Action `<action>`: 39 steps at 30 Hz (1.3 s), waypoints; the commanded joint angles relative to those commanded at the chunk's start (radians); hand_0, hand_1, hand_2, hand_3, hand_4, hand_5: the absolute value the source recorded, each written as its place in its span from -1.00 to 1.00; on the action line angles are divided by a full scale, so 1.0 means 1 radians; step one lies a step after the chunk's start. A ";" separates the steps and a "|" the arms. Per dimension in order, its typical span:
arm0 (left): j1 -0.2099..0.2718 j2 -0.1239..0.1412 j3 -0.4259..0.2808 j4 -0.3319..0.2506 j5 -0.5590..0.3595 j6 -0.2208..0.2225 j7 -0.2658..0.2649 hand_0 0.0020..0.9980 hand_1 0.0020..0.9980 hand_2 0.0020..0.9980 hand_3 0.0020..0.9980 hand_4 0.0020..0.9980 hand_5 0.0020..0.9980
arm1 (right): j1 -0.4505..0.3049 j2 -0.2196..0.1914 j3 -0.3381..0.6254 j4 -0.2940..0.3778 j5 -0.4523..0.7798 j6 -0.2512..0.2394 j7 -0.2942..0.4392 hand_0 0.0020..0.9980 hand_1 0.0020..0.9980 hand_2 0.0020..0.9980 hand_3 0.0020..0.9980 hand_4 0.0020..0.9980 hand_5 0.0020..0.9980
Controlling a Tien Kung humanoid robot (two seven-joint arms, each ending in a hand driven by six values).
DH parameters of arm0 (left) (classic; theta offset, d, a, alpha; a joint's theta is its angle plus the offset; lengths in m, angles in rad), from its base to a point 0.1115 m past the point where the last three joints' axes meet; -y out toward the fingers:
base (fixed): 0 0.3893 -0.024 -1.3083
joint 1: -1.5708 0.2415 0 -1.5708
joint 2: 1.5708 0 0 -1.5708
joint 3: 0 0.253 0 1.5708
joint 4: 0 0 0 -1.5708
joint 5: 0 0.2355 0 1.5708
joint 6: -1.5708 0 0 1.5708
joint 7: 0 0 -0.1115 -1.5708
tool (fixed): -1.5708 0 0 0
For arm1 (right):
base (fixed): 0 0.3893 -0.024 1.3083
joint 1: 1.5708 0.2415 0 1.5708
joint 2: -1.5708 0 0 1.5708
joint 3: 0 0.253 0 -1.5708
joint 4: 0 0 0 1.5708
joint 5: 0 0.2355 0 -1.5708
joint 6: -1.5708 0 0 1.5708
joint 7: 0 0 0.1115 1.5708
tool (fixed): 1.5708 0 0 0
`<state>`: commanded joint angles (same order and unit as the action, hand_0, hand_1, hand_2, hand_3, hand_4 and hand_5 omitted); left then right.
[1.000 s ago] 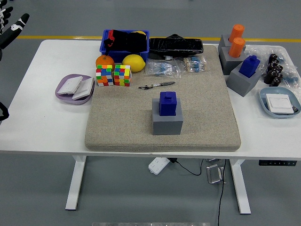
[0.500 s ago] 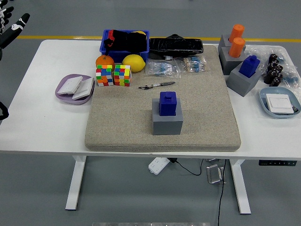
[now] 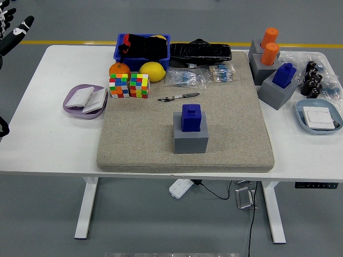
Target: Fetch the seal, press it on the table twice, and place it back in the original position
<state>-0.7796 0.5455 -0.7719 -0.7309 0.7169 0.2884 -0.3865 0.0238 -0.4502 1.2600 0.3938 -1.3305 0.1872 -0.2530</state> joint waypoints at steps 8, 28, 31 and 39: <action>0.007 -0.003 -0.004 -0.003 0.000 0.001 -0.001 0.91 0.92 0.87 0.95 0.78 0.17 | 0.001 -0.003 -0.012 0.000 0.006 0.000 0.001 0.83 0.55 0.56 0.56 0.86 0.24; 0.005 -0.001 -0.011 -0.003 0.001 0.000 -0.002 0.91 0.92 0.87 0.95 0.77 0.17 | -0.001 -0.004 -0.005 -0.001 0.006 -0.007 -0.004 0.82 0.55 0.55 0.56 0.85 0.24; 0.004 0.000 -0.011 -0.003 0.000 0.000 -0.002 0.91 0.92 0.87 0.95 0.77 0.17 | -0.001 -0.004 -0.005 0.000 0.007 -0.009 -0.004 0.82 0.55 0.55 0.56 0.85 0.24; 0.004 0.000 -0.004 -0.005 0.002 0.000 -0.001 0.91 0.92 0.87 0.95 0.77 0.17 | -0.001 -0.005 -0.014 0.000 0.011 -0.015 -0.007 0.82 0.55 0.55 0.55 0.84 0.25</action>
<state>-0.7759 0.5457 -0.7762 -0.7356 0.7185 0.2880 -0.3877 0.0229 -0.4554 1.2462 0.3937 -1.3199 0.1720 -0.2596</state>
